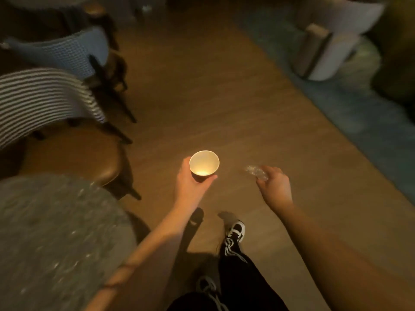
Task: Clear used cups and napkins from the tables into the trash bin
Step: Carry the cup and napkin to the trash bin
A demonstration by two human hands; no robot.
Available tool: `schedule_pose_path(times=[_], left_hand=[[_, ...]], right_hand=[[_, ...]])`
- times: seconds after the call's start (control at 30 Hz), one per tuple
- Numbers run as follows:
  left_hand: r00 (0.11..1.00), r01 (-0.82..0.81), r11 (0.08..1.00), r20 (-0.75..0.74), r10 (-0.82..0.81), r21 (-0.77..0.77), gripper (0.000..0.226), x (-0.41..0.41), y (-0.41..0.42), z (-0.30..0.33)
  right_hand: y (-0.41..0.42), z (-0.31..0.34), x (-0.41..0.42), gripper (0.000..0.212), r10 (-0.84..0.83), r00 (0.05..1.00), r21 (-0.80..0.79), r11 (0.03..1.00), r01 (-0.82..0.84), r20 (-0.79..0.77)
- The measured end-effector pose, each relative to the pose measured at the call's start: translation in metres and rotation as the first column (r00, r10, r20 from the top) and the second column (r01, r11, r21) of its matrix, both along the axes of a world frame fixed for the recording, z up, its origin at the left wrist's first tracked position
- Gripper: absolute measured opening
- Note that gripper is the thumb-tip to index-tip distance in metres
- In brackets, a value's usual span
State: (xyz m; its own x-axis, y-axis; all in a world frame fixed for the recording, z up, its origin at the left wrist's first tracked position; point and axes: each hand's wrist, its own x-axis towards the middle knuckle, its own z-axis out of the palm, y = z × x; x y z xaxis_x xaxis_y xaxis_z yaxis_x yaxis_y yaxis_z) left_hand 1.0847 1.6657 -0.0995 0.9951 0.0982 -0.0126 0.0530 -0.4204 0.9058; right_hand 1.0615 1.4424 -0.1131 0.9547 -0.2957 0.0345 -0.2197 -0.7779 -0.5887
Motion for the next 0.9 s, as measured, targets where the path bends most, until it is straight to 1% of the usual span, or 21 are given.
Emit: schedule_pose_path(times=[0.07, 0.17, 0.3, 0.43, 0.57, 0.63, 0.8, 0.87, 0.9], left_hand=[[0.990, 0.142, 0.990, -0.001, -0.142, -0.005, 0.070, 0.002, -0.048, 0.001], [0.940, 0.342, 0.940, 0.019, -0.342, 0.008, 0.070, -0.005, -0.120, 0.004], [0.836, 0.548, 0.837, 0.032, -0.548, 0.022, 0.066, -0.027, -0.209, 0.009], [0.713, 0.698, 0.715, 0.052, -0.699, 0.031, 0.065, -0.060, -0.294, 0.012], [0.591, 0.802, 0.595, 0.084, -0.802, 0.038, 0.062, -0.097, -0.376, 0.014], [0.542, 0.835, 0.549, 0.111, -0.833, 0.041, 0.060, -0.115, -0.418, 0.015], [0.450, 0.885, 0.462, 0.139, -0.882, 0.064, 0.061, -0.154, -0.536, 0.012], [0.425, 0.899, 0.435, 0.139, -0.894, 0.050, 0.061, -0.170, -0.587, 0.009], [0.419, 0.902, 0.428, 0.135, -0.898, 0.046, 0.062, -0.178, -0.613, 0.009]], right_hand=[[-0.042, 0.002, -0.029, 0.030, -0.151, 0.989, 0.019, 0.988, 0.151, 0.001], [-0.097, 0.008, -0.077, 0.030, -0.361, 0.933, 0.041, 0.932, 0.360, 0.000], [-0.155, 0.017, -0.144, 0.026, -0.564, 0.826, 0.045, 0.825, 0.563, 0.016], [-0.210, 0.024, -0.208, 0.023, -0.718, 0.695, 0.041, 0.696, 0.716, 0.042], [-0.266, 0.025, -0.265, 0.022, -0.827, 0.560, 0.048, 0.562, 0.826, 0.053], [-0.298, 0.023, -0.287, 0.021, -0.857, 0.512, 0.061, 0.514, 0.855, 0.054], [-0.398, 0.015, -0.339, 0.015, -0.905, 0.418, 0.078, 0.424, 0.903, 0.081], [-0.442, 0.015, -0.358, 0.013, -0.916, 0.390, 0.085, 0.397, 0.914, 0.093], [-0.463, 0.016, -0.368, 0.015, -0.922, 0.376, 0.085, 0.384, 0.919, 0.095]])
